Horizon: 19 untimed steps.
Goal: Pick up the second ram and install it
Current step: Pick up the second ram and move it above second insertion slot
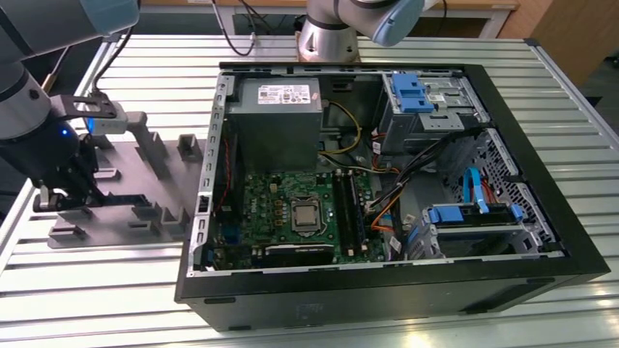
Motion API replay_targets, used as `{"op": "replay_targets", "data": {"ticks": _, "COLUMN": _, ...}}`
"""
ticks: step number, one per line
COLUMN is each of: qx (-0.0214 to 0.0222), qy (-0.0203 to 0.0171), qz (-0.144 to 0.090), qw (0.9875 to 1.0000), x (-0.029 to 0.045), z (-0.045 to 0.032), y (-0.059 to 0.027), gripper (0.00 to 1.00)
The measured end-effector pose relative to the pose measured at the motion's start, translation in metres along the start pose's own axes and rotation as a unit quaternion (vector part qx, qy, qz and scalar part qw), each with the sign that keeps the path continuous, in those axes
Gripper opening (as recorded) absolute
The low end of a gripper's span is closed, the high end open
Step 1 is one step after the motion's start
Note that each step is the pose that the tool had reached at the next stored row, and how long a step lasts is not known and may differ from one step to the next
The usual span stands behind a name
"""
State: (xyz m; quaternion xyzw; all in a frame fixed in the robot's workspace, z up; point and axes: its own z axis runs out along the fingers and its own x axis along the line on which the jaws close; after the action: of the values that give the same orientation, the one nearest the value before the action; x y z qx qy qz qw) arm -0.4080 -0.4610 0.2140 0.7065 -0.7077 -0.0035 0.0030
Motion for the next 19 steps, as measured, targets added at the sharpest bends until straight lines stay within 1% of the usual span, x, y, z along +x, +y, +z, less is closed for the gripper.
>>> {"op": "replay_targets", "data": {"ticks": 19, "qx": -0.0001, "qy": 0.0001, "qz": 0.0, "qw": 1.0, "x": 0.0, "z": -0.0082, "y": 0.0001, "gripper": 0.14}}
